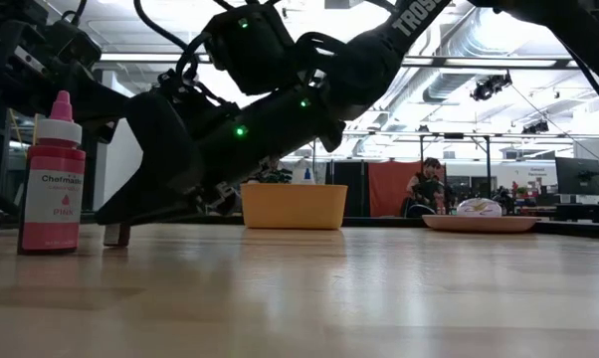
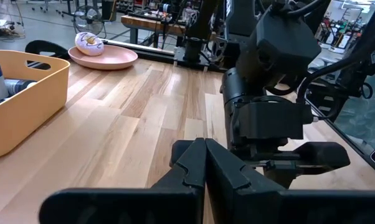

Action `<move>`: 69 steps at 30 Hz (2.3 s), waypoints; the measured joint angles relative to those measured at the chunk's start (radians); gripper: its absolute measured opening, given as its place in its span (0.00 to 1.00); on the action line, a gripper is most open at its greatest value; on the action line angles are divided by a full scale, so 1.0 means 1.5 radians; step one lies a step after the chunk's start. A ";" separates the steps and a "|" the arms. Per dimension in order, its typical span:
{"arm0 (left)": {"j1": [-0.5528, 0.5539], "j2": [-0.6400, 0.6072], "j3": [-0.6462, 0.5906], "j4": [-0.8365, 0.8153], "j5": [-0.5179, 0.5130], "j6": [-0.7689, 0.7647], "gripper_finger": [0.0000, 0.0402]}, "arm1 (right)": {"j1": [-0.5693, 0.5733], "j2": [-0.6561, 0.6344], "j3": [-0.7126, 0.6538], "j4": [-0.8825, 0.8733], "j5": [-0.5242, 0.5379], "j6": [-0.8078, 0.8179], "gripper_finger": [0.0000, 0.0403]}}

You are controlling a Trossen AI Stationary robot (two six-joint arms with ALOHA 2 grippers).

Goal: Pick & Place food coloring
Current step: Put the small orange food coloring bottle into the yellow bin

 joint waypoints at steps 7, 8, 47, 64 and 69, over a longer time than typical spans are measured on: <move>0.000 0.000 0.000 0.000 0.000 0.000 0.00 | 0.003 -0.011 0.000 -0.004 0.014 0.000 0.16; 0.000 0.000 0.000 0.000 0.001 0.000 0.00 | 0.003 -0.019 0.000 -0.014 0.019 -0.001 0.16; 0.000 0.000 0.000 0.000 -0.001 0.000 0.00 | -0.259 -0.351 -0.211 -0.251 0.307 0.267 0.16; 0.000 0.000 0.000 0.000 -0.001 0.000 0.00 | -0.369 -0.337 -0.100 -0.356 0.173 0.121 0.16; 0.000 0.000 0.000 0.000 -0.001 0.000 0.00 | -0.385 -0.289 -0.028 -0.385 0.078 -0.023 0.16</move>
